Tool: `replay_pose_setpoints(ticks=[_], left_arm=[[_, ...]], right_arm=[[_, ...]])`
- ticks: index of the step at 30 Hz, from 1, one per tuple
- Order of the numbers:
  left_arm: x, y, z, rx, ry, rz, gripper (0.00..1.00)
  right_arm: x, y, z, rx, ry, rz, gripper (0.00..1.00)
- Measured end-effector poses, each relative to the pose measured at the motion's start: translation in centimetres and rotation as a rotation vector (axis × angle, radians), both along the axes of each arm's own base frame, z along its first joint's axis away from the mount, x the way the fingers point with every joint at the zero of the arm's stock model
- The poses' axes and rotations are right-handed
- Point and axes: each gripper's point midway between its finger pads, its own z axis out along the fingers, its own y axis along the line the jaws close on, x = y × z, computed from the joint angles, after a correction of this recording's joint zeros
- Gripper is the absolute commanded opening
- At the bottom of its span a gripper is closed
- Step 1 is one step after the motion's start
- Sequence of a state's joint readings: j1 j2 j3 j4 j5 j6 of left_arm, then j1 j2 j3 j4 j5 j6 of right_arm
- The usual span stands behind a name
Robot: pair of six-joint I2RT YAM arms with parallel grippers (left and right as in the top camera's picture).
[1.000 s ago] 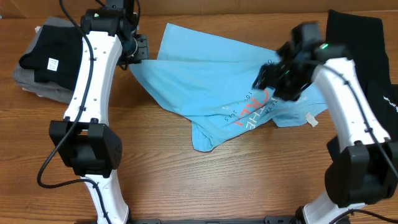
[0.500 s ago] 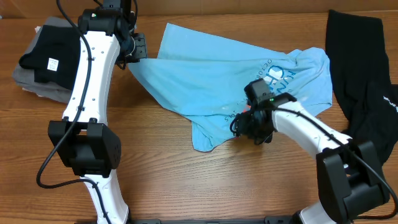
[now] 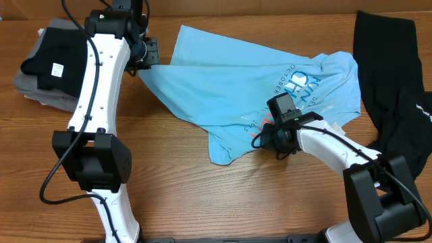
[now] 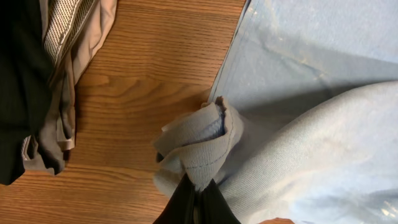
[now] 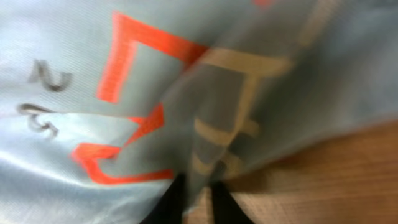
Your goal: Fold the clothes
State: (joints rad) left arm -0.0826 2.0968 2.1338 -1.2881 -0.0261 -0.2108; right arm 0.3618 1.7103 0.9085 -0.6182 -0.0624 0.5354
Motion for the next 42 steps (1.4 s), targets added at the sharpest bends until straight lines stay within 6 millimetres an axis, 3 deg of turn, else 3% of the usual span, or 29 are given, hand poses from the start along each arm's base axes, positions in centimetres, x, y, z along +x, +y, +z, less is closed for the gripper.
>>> replay_pose_setpoints(ticks=[3,6,13,17,21,24,28,29,32,37,42], left_arm=[[-0.3,0.2,-0.1,0.01,0.014,0.003,0.04],[-1.0,0.7,-0.3,0.025,0.043,0.012,0.04],[-3.2,2.3,-0.8,0.041,0.138,0.04,0.04],[-4.4,2.6,-1.0,0.048,0.186,0.046,0.04],[-4.4,2.6,-1.0,0.048,0.187,0.046,0.04],[-4.1,2.6,-0.9,0.047,0.172,0.046,0.04],[-3.7,2.6,-0.9,0.046,0.159,0.046,0.04],[-3.7,2.5,-0.9,0.046,0.158,0.045,0.04],[-3.6,2.5,-0.9,0.043,0.152,0.045,0.04],[-3.1,2.4,-0.8,0.041,0.134,0.045,0.04],[-2.8,2.3,-0.7,0.032,0.119,0.043,0.04]], right_arm=[[-1.7,-1.6,0.2,-0.031,0.091,-0.031,0.04],[-2.7,-3.8,2.0,-0.05,0.148,-0.069,0.04],[-1.2,-7.4,11.6,-0.008,0.046,-0.08,0.04],[-0.4,-9.0,14.8,0.005,-0.019,-0.07,0.04],[1.3,-9.6,15.3,0.012,-0.09,-0.046,0.04],[4.0,-9.4,15.3,0.013,-0.179,-0.017,0.08],[6.0,-9.0,14.5,0.028,-0.213,0.008,0.41],[6.1,-8.8,14.2,0.034,-0.21,0.015,0.45],[5.5,-8.2,13.8,0.07,-0.176,0.034,0.47],[2.3,-6.8,13.3,0.14,-0.044,0.067,0.47],[0.5,-3.8,12.1,0.166,0.001,0.171,0.49]])
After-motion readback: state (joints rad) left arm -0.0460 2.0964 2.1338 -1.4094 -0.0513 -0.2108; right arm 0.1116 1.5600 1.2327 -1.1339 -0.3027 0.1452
